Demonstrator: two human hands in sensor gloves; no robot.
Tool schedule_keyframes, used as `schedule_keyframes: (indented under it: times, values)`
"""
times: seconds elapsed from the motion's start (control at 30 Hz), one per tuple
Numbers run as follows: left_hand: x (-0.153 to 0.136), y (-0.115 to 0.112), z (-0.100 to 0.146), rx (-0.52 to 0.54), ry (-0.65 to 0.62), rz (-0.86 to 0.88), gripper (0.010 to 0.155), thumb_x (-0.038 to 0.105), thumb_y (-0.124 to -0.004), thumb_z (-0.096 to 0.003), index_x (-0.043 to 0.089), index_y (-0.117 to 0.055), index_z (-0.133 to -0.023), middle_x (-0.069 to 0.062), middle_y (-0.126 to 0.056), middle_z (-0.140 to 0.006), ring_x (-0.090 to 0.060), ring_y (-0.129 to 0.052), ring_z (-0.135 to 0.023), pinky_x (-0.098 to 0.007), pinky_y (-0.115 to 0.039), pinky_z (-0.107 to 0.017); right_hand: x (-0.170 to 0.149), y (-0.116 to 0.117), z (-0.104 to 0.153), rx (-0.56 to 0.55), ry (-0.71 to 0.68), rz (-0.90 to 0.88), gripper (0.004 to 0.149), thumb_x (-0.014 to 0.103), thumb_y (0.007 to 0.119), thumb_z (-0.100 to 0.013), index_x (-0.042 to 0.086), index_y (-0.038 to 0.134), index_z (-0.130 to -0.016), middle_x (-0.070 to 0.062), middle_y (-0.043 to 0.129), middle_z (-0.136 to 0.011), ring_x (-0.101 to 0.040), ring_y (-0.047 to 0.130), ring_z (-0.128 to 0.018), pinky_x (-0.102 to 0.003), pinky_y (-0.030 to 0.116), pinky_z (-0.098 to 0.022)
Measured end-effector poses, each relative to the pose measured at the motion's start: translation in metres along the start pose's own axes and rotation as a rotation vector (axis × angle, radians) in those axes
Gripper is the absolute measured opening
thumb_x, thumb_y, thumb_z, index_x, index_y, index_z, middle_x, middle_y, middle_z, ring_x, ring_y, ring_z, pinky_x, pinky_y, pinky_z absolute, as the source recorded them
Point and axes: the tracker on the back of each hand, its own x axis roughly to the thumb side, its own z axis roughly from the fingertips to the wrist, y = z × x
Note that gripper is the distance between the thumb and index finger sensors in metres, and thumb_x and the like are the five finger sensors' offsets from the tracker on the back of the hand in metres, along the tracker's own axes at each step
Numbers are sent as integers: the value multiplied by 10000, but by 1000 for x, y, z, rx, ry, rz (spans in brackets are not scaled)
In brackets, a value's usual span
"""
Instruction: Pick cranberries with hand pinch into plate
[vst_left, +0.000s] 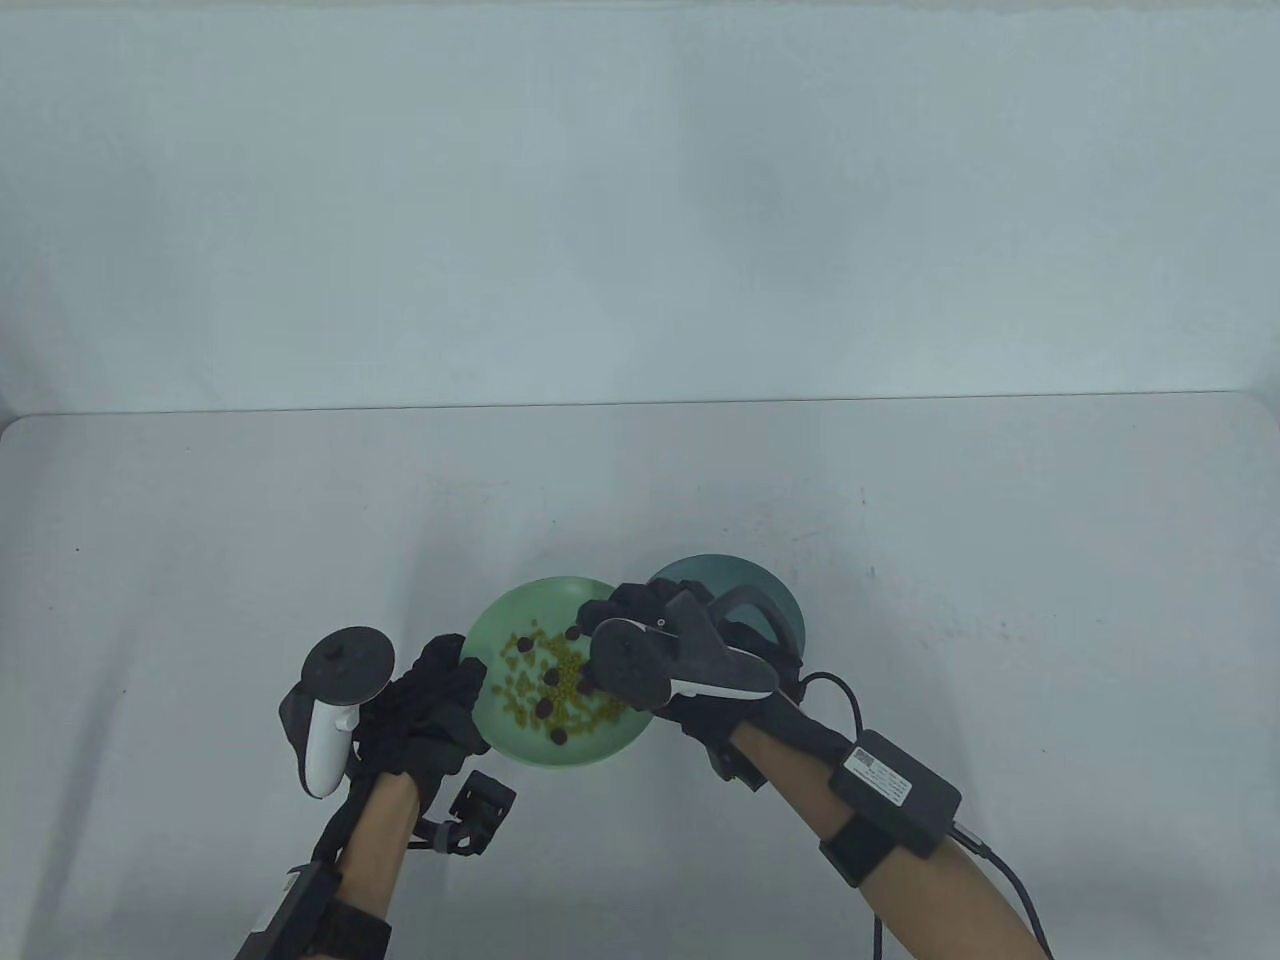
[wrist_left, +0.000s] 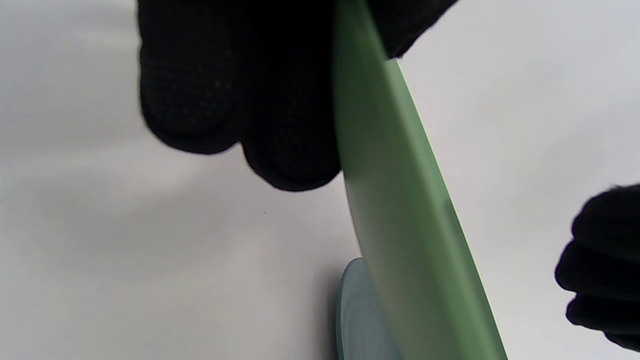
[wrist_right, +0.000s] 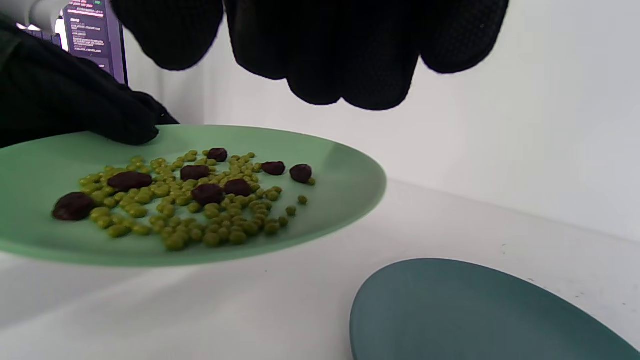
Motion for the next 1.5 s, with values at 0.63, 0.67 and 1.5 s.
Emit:
schedule_keyframes:
  times: [0.63, 0.67, 1.5]
  values:
    - [0, -4, 0, -8, -8, 2, 532, 234, -649, -596, -2, -509, -1051, -149, -816, -837, -195, -1057, -474, -354, -921, -390, 30, 30, -35, 50, -11, 150, 433, 506, 753, -512, 320, 815, -898, 37, 886, -823, -186, 920, -720, -517, 753, -661]
    - [0, -5, 0, -9, -8, 4, 531, 234, -650, -596, -1, -512, -1051, -148, -817, -836, -196, -1057, -472, -355, -921, -390, 31, 31, -36, 53, -13, 157, 432, 505, 753, -511, 322, 814, -897, 35, 885, -823, -185, 920, -721, -517, 753, -661]
    - [-3, -2, 0, -19, -12, 57, 524, 226, -661, -591, 1, -528, -1045, -161, -828, -826, -214, -1066, -469, -360, -927, -387, 38, 30, -44, 154, -65, 64, 445, 479, 790, -502, 295, 805, -907, 24, 861, -835, -191, 900, -757, -541, 723, -688]
